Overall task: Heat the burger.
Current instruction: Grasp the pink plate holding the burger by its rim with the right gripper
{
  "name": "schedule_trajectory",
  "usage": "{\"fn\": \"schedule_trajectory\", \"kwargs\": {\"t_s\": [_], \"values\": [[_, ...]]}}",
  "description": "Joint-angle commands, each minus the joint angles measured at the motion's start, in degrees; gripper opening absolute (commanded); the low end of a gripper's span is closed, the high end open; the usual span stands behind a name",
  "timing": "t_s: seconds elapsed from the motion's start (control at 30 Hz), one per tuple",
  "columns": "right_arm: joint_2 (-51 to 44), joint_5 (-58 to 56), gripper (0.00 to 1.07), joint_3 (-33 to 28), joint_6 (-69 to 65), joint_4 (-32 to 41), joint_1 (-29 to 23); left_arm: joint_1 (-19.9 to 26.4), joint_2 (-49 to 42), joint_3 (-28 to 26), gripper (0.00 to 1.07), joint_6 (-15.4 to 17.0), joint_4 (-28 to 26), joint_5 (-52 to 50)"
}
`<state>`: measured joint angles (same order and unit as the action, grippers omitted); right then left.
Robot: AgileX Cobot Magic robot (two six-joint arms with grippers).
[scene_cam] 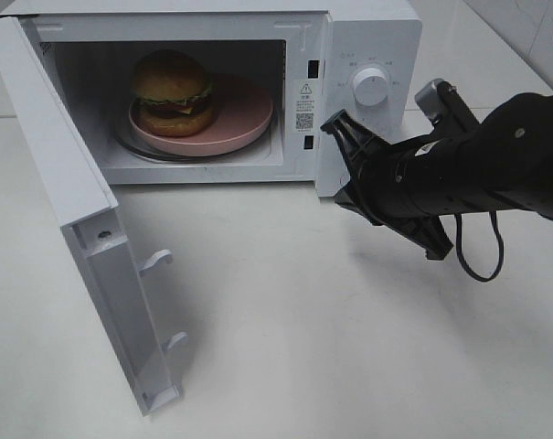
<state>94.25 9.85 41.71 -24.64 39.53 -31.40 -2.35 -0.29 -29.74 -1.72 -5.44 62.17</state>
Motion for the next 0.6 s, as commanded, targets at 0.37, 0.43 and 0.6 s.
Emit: {"fn": "schedule_trajectory", "kwargs": {"t_s": [0.37, 0.43, 0.6], "values": [[-3.0, -28.9, 0.00, 7.6, 18.1, -15.3, 3.4, 0.0, -0.3, 0.1, 1.00, 0.2, -0.1, -0.8], [-3.0, -33.2, 0.00, 10.1, 19.9, -19.0, 3.4, 0.0, -0.3, 0.1, 1.00, 0.3, -0.1, -0.8], [-3.0, -41.4, 0.01, 15.4, 28.2, -25.3, 3.4, 0.0, -0.3, 0.1, 1.00, 0.3, -0.1, -0.8]]}}
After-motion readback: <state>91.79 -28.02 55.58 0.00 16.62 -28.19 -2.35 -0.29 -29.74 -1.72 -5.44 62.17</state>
